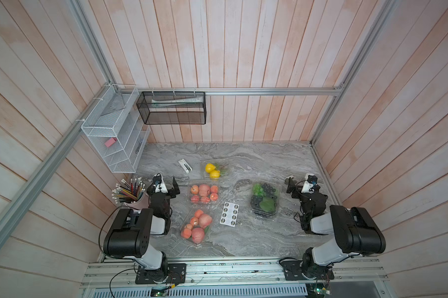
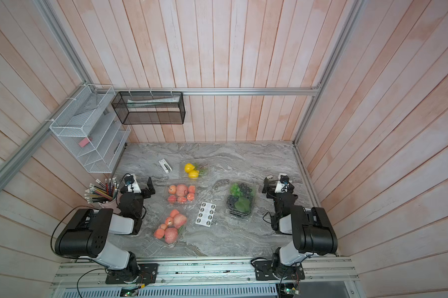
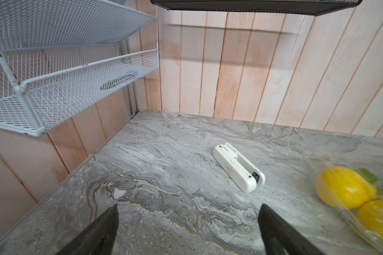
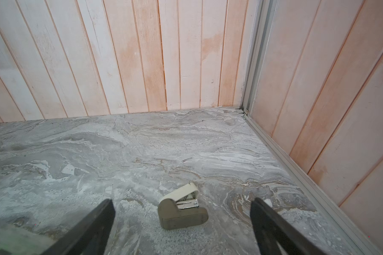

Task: Label fruit boxes
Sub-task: Pick up the label sticker from the center of the board.

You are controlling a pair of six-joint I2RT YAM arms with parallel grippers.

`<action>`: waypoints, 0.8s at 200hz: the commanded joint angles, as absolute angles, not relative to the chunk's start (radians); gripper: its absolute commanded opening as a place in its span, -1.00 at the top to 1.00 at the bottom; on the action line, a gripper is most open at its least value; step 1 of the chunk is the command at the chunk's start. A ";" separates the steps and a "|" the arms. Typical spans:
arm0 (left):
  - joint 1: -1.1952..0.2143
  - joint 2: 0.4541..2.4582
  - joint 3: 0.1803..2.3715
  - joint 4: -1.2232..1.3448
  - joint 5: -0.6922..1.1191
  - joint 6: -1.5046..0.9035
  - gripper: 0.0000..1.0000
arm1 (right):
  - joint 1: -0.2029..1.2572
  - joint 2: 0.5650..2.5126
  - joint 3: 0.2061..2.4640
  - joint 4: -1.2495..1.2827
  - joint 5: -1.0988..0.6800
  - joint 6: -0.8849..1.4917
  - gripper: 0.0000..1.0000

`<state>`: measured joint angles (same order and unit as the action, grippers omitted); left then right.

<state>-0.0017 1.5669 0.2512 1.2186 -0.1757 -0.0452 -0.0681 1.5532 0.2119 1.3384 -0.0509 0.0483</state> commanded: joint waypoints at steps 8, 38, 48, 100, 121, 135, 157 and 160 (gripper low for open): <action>0.000 1.567 0.254 1.217 -0.163 -0.042 -1.00 | -0.065 1.564 0.206 1.358 -0.061 0.038 -0.97; 0.000 1.568 0.256 1.214 -0.164 -0.042 -0.99 | -0.049 1.565 0.185 1.396 -0.087 0.008 -0.97; 0.000 1.568 0.255 1.215 -0.164 -0.043 -0.99 | -0.049 1.566 0.187 1.396 -0.088 0.008 -0.97; 0.000 1.569 0.255 1.215 -0.163 -0.042 -1.00 | -0.049 1.566 0.189 1.390 -0.090 0.005 -0.96; 0.000 1.568 0.255 1.216 -0.163 -0.042 -0.99 | -0.049 1.566 0.192 1.386 -0.087 0.006 -0.97; 0.000 1.569 0.255 1.216 -0.164 -0.044 -1.00 | -0.048 1.565 0.193 1.384 -0.088 0.006 -0.97; 0.000 1.568 0.256 1.215 -0.164 -0.042 -1.00 | -0.051 1.566 0.193 1.383 -0.089 0.007 -0.96; 0.000 1.568 0.256 1.215 -0.163 -0.041 -1.00 | -0.050 1.565 0.194 1.382 -0.090 0.007 -0.96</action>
<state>-0.0017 1.5669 0.2512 1.2182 -0.1757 -0.0452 -0.0536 1.5539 0.1944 1.3670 -0.0799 0.0147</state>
